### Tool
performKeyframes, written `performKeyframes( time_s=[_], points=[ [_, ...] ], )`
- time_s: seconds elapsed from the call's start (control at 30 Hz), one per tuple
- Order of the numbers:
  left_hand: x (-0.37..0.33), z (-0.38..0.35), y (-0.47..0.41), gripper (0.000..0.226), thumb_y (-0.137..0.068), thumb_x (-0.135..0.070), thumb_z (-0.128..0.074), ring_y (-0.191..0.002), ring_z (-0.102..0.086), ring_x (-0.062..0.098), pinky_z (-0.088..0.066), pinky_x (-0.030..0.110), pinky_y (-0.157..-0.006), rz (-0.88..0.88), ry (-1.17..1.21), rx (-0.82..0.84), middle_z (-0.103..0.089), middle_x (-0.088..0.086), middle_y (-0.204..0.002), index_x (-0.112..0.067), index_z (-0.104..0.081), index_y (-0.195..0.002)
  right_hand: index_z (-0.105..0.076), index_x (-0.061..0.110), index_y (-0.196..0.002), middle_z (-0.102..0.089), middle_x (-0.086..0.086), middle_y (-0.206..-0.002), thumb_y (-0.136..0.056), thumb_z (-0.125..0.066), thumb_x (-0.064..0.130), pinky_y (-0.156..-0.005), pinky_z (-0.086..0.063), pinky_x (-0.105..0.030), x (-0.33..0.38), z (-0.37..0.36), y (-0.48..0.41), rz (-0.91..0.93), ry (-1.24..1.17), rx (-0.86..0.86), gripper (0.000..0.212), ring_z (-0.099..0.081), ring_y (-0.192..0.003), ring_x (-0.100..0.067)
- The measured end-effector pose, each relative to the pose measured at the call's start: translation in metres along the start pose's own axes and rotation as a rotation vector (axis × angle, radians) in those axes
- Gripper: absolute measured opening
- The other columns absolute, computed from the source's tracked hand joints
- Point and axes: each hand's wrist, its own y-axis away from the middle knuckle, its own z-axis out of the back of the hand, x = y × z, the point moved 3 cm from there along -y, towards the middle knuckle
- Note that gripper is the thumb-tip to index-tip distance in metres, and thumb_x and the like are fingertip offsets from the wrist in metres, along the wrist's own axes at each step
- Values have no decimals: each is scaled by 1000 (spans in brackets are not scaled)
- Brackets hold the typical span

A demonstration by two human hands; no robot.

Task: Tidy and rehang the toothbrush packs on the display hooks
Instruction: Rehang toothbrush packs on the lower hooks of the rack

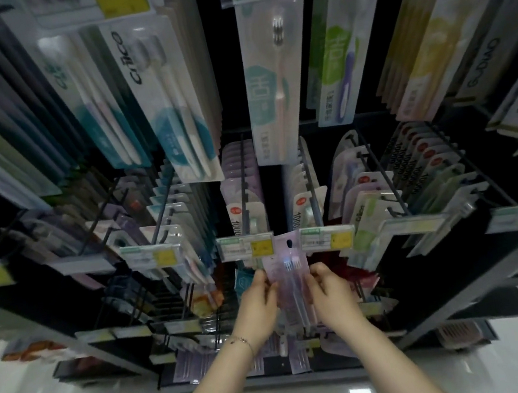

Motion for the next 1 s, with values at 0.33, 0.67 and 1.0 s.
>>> performKeyframes(
  time_s=[0.33, 0.67, 1.0],
  points=[
    [18, 10, 39, 6, -104, -24, -49, -83, -69, 8, -58, 39, -82, -6, -5, 50, -70, -4, -95, -22, -54, -108, -59, 21, -93, -67, 0, -77, -101, -49, 25, -71, -54, -39, -7, -20, 44, -24, -67, 9, 14, -65, -72, -15],
    [-4, 31, 61, 3, -104, -26, -50, -89, -67, 7, -59, 38, -84, -129, 43, 64, -68, -6, -98, -25, -52, -103, -58, 31, -86, -67, 2, -75, -100, -52, 22, -69, -55, -43, 11, -14, 73, 44, -184, -127, 18, -65, -68, -17],
    [-25, 66, 70, 15, -104, -23, -50, -82, -67, 14, -58, 41, -77, -286, 89, -33, -66, -4, -88, -35, -48, -95, -61, 37, -94, -68, 5, -84, -101, -51, 21, -74, -57, -46, 55, -6, 79, 235, -255, -180, 21, -66, -77, -19]
  ],
)
